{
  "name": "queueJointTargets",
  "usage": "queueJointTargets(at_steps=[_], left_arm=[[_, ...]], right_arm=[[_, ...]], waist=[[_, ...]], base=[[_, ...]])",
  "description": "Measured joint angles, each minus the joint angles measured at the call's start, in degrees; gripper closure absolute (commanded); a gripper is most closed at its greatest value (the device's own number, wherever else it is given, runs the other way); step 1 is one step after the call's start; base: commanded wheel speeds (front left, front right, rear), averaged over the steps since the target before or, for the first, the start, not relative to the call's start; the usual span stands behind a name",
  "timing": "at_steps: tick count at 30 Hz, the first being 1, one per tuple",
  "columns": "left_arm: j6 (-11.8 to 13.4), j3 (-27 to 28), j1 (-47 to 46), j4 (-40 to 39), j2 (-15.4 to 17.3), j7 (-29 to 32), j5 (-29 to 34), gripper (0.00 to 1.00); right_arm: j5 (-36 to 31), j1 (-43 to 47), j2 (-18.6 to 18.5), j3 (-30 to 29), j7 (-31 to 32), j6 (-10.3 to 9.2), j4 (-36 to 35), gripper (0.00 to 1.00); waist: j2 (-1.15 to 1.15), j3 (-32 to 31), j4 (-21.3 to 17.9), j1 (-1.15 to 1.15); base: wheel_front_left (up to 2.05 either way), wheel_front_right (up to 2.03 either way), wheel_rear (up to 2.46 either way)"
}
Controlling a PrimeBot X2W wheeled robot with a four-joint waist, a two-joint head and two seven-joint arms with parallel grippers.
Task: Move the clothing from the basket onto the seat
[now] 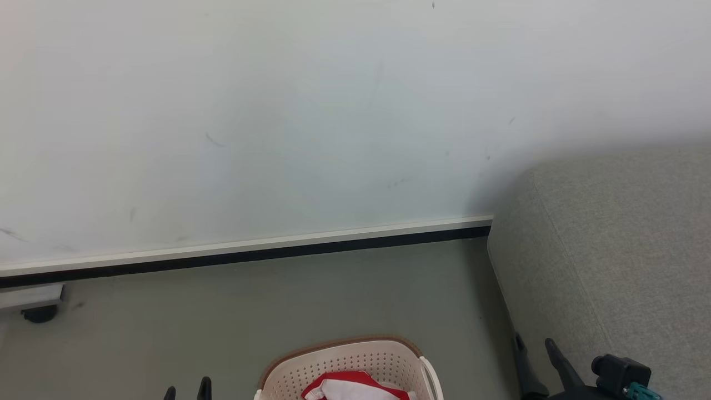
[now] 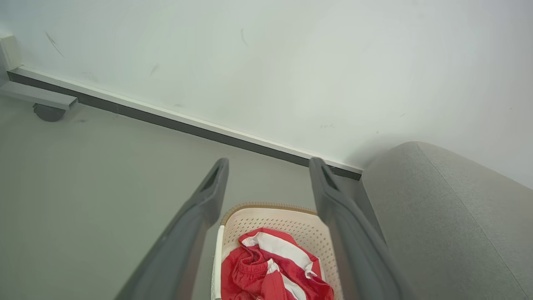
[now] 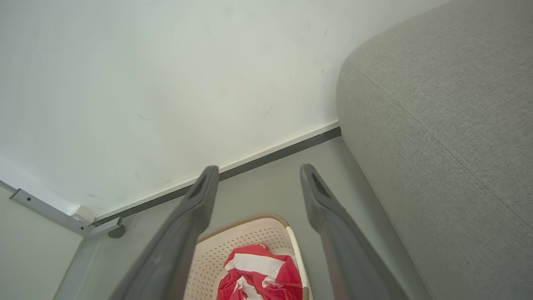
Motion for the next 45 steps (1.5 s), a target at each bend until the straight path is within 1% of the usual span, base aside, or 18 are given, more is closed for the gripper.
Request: queueJointTargets(at_steps=[9, 18, 20, 23, 35, 41, 45], left_arm=[[0.0, 0.12, -0.14, 0.01, 0.19, -1.19, 5.13, 0.0], [0.09, 0.11, -0.35, 0.23, 0.14, -2.32, 7.99, 0.0], [0.38, 0.42, -0.57, 0.26, 0.14, -2.59, 8.91, 0.0], [1.57, 0.09, -0.43, 0.23, 0.07, -3.02, 9.46, 0.0], [4.22, -2.64, 0.7, -1.09, -0.07, -3.58, 12.62, 0.0], [5.57, -2.94, 1.6, -2.85, -0.09, -2.6, 12.45, 0.0], [5.92, -3.08, 2.54, -4.09, -0.07, -1.96, 12.38, 0.0]], right_arm=[[-5.66, 0.07, 0.77, -0.35, 0.56, -0.01, 0.01, 0.0], [-10.46, 0.16, 1.52, -0.69, 1.07, -0.01, 0.1, 0.0], [-12.06, 0.25, 1.7, -0.73, 1.49, -0.01, 0.2, 0.0], [-13.35, 0.65, 1.91, -0.78, 1.56, -0.01, 0.24, 0.0], [-19.06, 1.56, 2.7, -1.21, 2.24, -0.01, -0.02, 0.0], [-19.39, 2.09, 2.79, -1.26, 2.26, 0.0, -0.31, 0.0], [-19.37, 2.09, 2.79, -1.44, 2.26, 0.0, -0.46, 0.0]], waist=[[0.0, -0.24, -0.07, 0.0], [0.0, -0.59, 0.12, 0.0], [0.0, -0.82, 0.12, 0.0], [0.0, -1.17, 0.05, 0.0], [0.0, -2.31, -0.21, 0.0], [0.0, -2.27, -0.16, 0.0], [0.0, -2.16, -0.11, 0.0]], base=[[0.0, 0.0, 0.0], [0.0, 0.0, 0.0], [0.0, 0.0, 0.0], [0.0, 0.0, 0.0], [0.0, 0.0, 0.0], [0.0, 0.0, 0.0], [0.0, 0.0, 0.0]])
